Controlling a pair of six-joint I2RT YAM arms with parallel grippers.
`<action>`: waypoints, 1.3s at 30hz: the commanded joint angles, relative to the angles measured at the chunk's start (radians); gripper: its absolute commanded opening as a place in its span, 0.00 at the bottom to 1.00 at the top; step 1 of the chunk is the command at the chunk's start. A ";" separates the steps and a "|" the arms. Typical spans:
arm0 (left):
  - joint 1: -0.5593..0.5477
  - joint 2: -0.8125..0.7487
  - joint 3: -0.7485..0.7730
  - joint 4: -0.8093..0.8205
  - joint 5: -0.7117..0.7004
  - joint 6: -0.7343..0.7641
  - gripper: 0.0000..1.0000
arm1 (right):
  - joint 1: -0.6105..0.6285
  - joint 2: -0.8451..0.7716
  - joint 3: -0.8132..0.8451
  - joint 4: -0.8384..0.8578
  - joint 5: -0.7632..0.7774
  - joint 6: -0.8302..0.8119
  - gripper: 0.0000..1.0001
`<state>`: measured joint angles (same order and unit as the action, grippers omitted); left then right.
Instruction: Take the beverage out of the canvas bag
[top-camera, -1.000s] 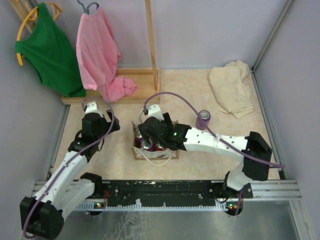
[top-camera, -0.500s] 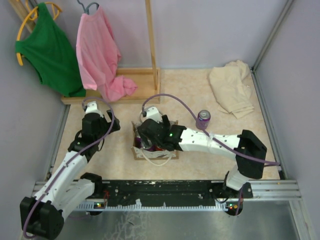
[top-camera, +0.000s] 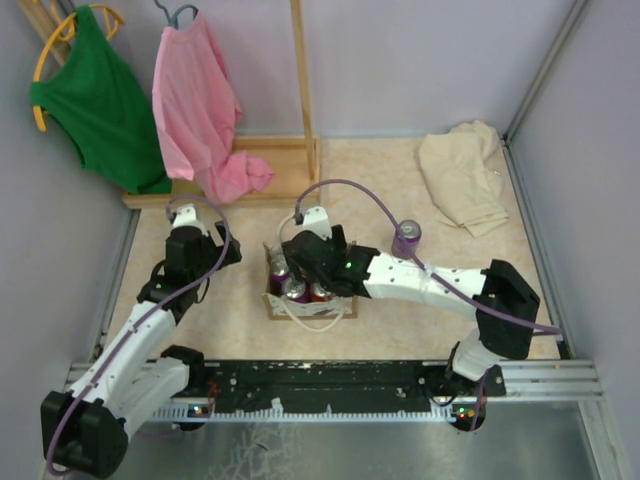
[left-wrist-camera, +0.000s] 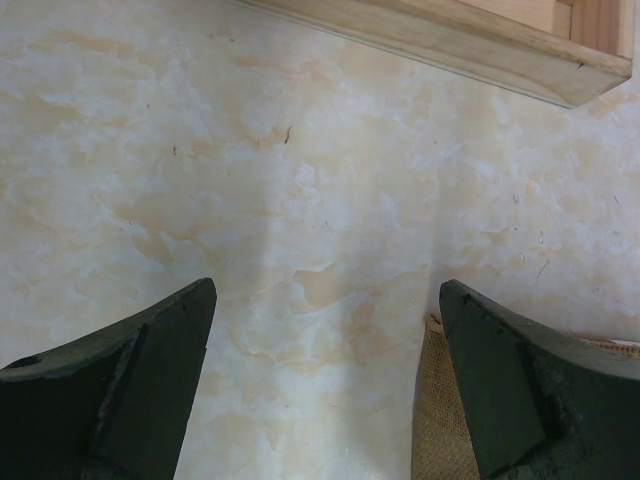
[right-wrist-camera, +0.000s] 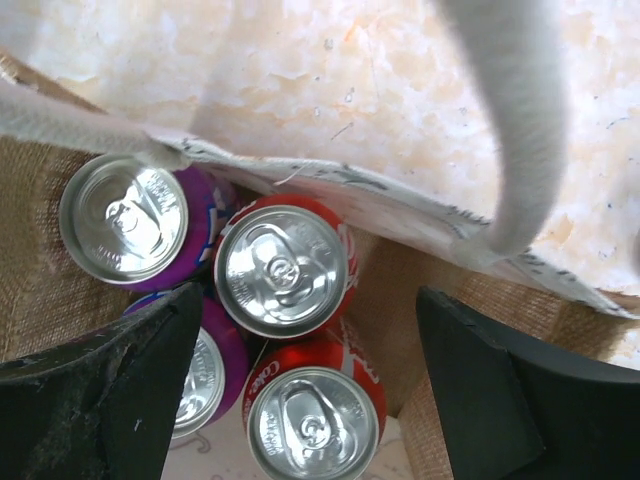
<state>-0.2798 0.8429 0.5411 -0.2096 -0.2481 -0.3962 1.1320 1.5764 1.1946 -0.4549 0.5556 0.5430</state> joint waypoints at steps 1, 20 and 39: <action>-0.003 0.005 -0.009 0.008 0.013 0.001 0.99 | -0.026 -0.057 -0.006 0.057 0.034 0.014 0.86; -0.003 0.001 -0.010 0.009 0.016 0.001 0.99 | -0.038 -0.017 -0.013 0.070 -0.039 -0.008 0.85; -0.003 0.006 -0.016 0.012 0.023 -0.001 0.99 | -0.038 0.067 0.024 0.009 -0.034 0.021 0.76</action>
<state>-0.2798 0.8513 0.5392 -0.2092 -0.2409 -0.3962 1.0973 1.6073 1.1736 -0.4084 0.4812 0.5453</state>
